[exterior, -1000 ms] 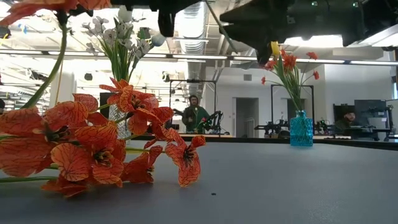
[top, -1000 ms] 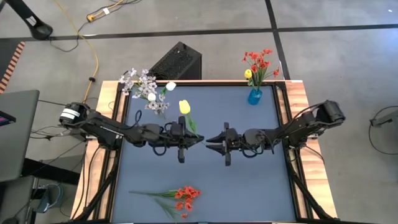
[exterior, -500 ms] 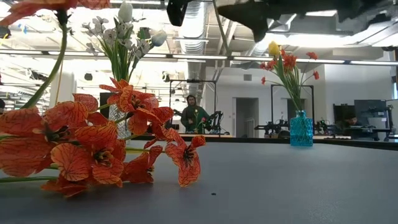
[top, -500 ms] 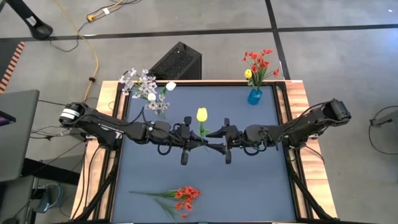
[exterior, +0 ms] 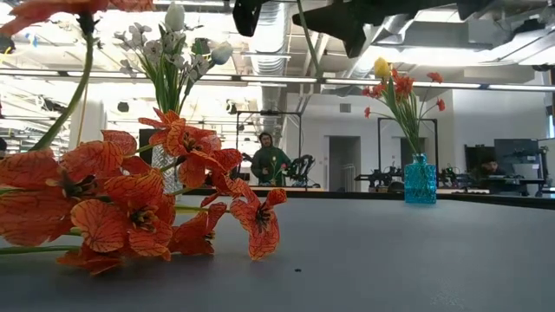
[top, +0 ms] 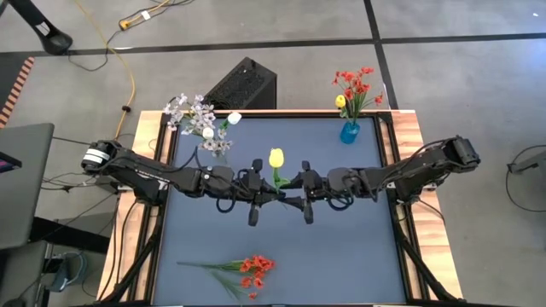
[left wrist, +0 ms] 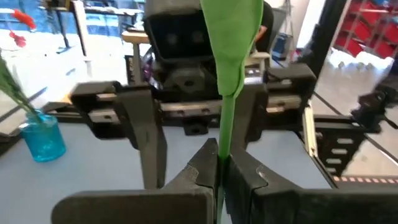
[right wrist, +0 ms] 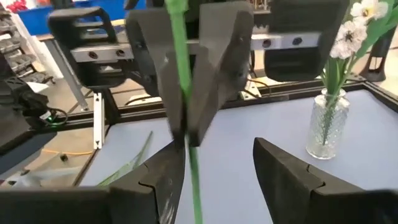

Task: Sort flowers into vase by color
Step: Put the yellow tulip flower into the blue vase

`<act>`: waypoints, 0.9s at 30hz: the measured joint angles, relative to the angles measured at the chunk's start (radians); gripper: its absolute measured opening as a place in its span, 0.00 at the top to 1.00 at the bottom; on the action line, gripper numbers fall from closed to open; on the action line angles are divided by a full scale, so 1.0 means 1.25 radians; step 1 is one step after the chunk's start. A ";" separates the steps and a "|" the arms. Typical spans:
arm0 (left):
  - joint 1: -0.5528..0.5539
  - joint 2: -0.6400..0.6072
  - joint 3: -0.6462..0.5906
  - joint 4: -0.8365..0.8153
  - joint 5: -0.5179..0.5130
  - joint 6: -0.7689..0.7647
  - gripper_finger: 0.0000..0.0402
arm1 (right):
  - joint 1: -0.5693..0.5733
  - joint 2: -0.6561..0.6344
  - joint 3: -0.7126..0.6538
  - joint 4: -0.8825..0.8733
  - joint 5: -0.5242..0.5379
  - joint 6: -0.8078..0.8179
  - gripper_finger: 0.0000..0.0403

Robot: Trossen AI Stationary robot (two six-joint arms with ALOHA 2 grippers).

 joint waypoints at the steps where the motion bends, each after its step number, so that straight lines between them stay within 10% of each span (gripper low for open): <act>1: 0.000 0.000 0.000 0.005 -0.006 0.000 1.00 | 0.000 0.000 0.000 -0.002 0.000 0.000 0.46; 13: 0.001 0.000 0.000 0.038 -0.047 0.032 1.00 | 0.000 0.000 0.000 0.011 0.006 0.007 0.49; 27: 0.001 0.000 0.000 0.036 -0.079 0.014 1.00 | -0.016 0.000 0.000 0.028 0.013 0.014 0.74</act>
